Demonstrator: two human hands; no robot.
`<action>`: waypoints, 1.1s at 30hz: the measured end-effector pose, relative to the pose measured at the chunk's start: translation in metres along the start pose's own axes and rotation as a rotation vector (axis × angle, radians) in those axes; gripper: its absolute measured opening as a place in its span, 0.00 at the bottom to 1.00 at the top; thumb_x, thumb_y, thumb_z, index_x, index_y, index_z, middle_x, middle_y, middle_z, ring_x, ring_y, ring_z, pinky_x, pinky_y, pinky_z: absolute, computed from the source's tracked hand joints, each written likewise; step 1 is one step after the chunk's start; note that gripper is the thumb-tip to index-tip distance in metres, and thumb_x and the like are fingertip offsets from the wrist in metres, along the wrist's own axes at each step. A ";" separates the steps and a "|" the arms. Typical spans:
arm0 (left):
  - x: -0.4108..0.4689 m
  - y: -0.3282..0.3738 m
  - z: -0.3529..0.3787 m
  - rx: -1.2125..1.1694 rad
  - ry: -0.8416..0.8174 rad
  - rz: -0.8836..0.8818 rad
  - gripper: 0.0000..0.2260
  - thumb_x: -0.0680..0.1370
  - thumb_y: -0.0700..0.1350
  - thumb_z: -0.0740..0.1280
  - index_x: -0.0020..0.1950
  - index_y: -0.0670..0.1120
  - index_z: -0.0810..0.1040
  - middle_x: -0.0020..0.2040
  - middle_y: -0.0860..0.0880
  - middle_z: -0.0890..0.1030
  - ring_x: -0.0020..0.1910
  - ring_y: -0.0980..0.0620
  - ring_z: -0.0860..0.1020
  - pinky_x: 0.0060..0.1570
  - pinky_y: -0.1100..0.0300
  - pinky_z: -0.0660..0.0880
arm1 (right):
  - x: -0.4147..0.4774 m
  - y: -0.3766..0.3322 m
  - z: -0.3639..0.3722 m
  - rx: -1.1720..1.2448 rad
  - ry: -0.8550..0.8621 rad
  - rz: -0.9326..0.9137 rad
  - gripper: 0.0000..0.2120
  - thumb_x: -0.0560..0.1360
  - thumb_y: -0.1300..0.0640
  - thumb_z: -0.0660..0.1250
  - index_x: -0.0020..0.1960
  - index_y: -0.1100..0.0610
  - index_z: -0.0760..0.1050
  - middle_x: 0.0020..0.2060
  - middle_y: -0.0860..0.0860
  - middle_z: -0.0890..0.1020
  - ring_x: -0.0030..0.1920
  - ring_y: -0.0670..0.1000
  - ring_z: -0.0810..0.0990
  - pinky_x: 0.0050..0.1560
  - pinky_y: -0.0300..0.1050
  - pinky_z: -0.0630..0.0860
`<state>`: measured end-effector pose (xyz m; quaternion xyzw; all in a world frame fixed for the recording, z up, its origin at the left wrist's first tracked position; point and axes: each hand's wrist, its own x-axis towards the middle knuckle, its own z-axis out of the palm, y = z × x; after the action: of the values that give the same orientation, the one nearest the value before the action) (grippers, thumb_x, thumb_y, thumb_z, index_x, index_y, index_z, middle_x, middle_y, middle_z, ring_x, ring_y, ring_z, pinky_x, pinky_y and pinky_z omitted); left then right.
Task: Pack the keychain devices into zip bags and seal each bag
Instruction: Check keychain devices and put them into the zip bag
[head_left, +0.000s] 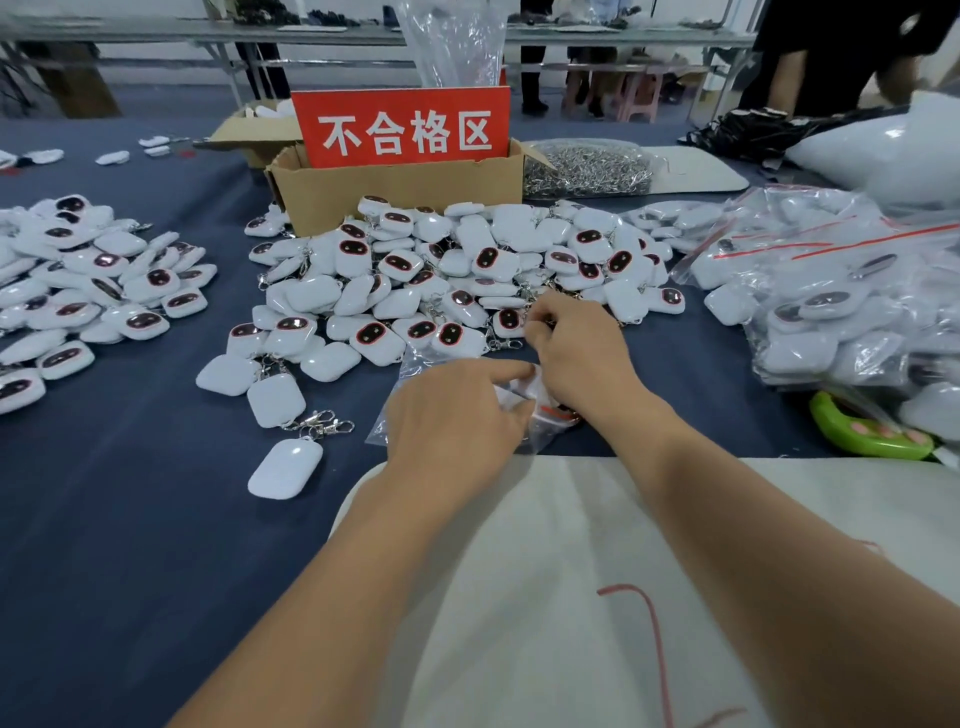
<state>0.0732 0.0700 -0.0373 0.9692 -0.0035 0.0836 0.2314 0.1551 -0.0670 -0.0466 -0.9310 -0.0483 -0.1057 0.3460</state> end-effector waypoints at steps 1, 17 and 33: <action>0.000 0.000 0.000 0.007 -0.004 0.018 0.14 0.79 0.58 0.66 0.63 0.72 0.77 0.36 0.56 0.77 0.51 0.50 0.80 0.34 0.58 0.62 | 0.001 0.000 0.000 -0.012 -0.003 0.003 0.05 0.81 0.58 0.64 0.46 0.51 0.75 0.39 0.51 0.80 0.42 0.58 0.78 0.47 0.54 0.75; 0.000 0.000 0.010 0.060 0.087 0.023 0.18 0.78 0.60 0.64 0.68 0.62 0.75 0.58 0.50 0.84 0.58 0.44 0.80 0.43 0.55 0.62 | 0.011 -0.012 -0.018 -0.134 -0.058 0.184 0.10 0.70 0.54 0.75 0.47 0.56 0.80 0.45 0.54 0.83 0.51 0.57 0.82 0.42 0.45 0.74; 0.011 -0.019 -0.011 -0.661 0.387 -0.405 0.16 0.72 0.39 0.60 0.43 0.57 0.83 0.37 0.62 0.84 0.46 0.53 0.84 0.54 0.51 0.80 | -0.071 0.027 -0.071 0.881 0.180 0.478 0.08 0.79 0.66 0.69 0.48 0.54 0.81 0.34 0.48 0.80 0.29 0.47 0.72 0.30 0.38 0.67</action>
<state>0.0828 0.0923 -0.0344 0.7907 0.2035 0.2113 0.5374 0.0784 -0.1354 -0.0276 -0.6688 0.1563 -0.0730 0.7232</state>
